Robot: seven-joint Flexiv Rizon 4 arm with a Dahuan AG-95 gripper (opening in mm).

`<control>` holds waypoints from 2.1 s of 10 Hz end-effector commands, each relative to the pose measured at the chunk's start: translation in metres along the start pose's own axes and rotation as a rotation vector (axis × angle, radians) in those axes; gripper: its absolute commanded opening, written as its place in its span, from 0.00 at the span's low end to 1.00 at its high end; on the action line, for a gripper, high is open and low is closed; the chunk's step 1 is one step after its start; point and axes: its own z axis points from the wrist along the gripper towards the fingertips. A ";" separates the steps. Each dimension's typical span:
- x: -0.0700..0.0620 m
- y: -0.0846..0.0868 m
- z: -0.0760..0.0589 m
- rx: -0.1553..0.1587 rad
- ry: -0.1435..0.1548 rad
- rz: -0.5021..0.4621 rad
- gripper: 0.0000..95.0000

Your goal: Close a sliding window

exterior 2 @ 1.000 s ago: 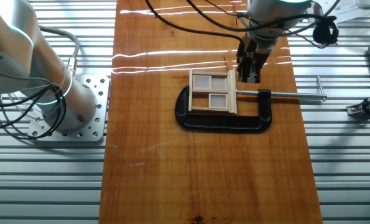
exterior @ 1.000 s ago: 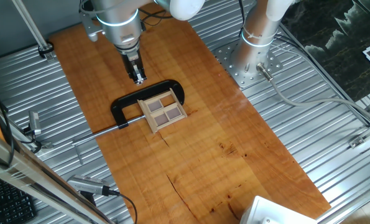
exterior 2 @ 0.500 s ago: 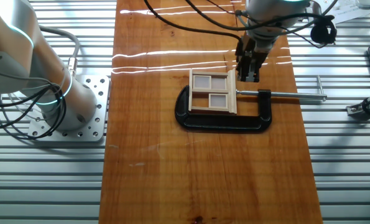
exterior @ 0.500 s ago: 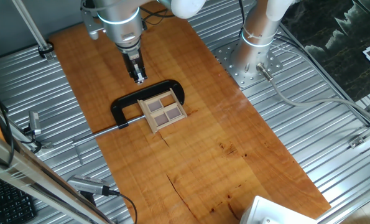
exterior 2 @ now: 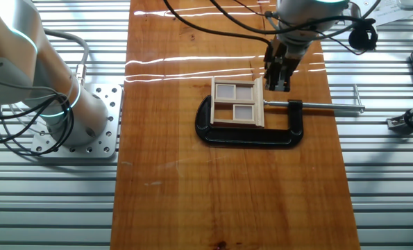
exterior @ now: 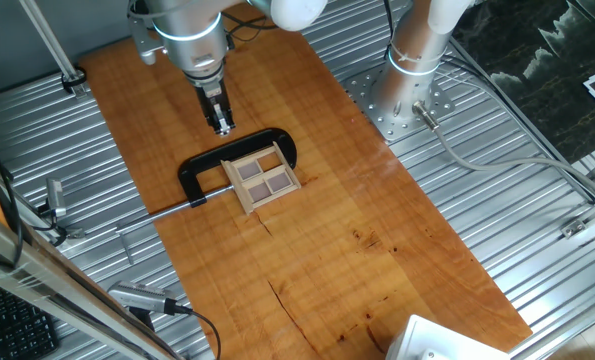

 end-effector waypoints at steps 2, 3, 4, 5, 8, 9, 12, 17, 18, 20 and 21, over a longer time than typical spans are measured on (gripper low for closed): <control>-0.004 0.002 -0.003 0.005 0.002 0.000 0.00; -0.004 0.001 -0.003 0.005 0.002 0.006 0.00; -0.003 0.001 -0.002 0.008 0.008 0.012 0.00; -0.002 0.001 -0.002 0.007 0.007 0.018 0.00; 0.023 0.000 0.025 0.002 -0.013 0.023 0.00; 0.029 0.002 0.032 0.002 -0.018 0.022 0.00; 0.036 0.015 0.065 0.007 -0.038 0.034 0.00; 0.038 0.014 0.112 0.008 -0.048 0.018 0.00; 0.038 0.013 0.115 0.008 -0.051 0.015 0.00; 0.037 0.013 0.119 0.009 -0.050 0.015 0.00; 0.037 0.012 0.122 0.009 -0.051 0.014 0.00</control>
